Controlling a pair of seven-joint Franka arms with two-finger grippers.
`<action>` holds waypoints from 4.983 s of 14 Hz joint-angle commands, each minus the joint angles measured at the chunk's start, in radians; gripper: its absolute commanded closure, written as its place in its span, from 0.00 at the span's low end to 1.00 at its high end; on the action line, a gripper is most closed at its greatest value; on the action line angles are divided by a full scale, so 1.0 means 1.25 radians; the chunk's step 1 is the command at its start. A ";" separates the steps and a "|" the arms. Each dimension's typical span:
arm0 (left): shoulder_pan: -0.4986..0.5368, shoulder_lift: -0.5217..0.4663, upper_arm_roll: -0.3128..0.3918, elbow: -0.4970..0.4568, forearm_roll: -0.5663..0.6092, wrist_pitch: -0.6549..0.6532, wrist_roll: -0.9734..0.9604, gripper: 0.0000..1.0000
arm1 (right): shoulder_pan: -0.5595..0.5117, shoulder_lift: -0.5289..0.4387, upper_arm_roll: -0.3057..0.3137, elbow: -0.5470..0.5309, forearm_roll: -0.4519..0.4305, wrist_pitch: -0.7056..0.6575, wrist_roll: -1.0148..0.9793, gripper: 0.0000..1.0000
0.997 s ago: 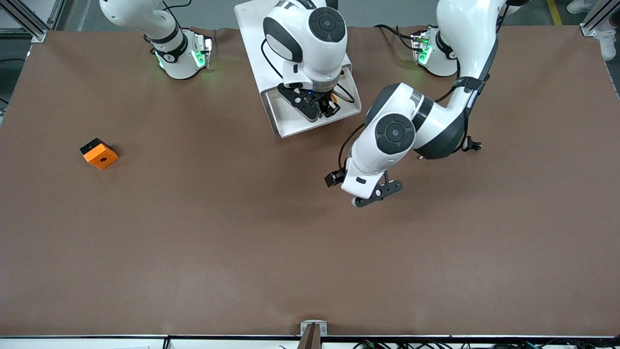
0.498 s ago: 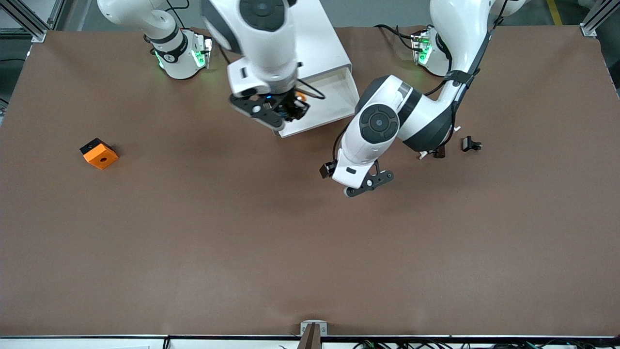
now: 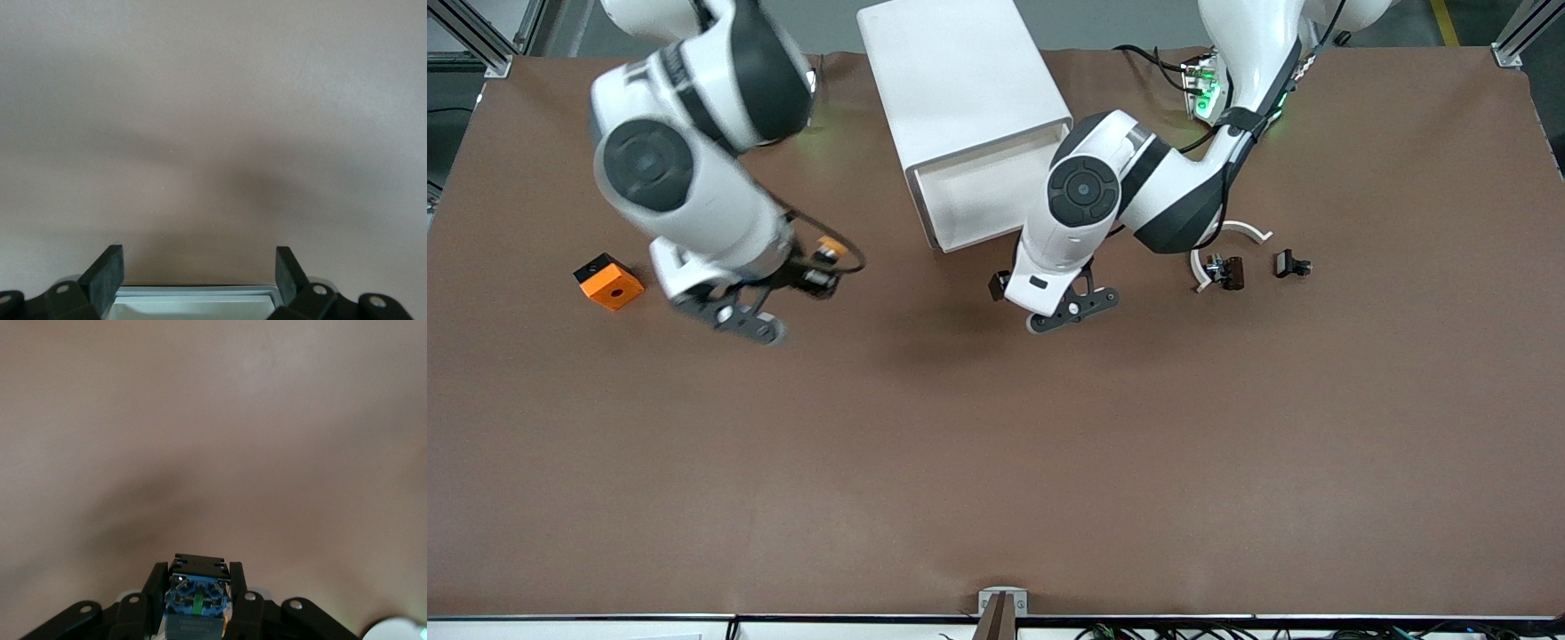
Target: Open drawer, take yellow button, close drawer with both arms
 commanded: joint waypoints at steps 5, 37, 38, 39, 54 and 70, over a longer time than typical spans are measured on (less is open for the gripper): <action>-0.051 -0.025 -0.003 -0.047 0.019 0.018 -0.043 0.00 | -0.232 -0.006 0.017 -0.181 -0.071 0.240 -0.333 1.00; -0.083 -0.016 -0.126 -0.082 -0.203 -0.018 -0.273 0.00 | -0.523 0.184 0.024 -0.244 -0.094 0.538 -0.760 0.00; -0.083 -0.016 -0.126 -0.085 -0.209 -0.018 -0.274 0.00 | -0.522 0.152 0.023 -0.242 -0.094 0.494 -0.765 0.00; -0.083 -0.015 -0.126 -0.086 -0.214 -0.018 -0.278 0.00 | -0.523 0.123 0.024 -0.240 -0.094 0.448 -0.770 0.00; 0.109 -0.087 -0.116 -0.064 -0.120 -0.036 -0.082 0.00 | -0.462 -0.059 0.025 0.029 -0.049 -0.130 -0.591 0.00; 0.540 -0.255 -0.122 -0.091 0.041 -0.243 0.623 0.00 | -0.411 -0.184 0.025 0.046 -0.046 -0.215 -0.558 0.00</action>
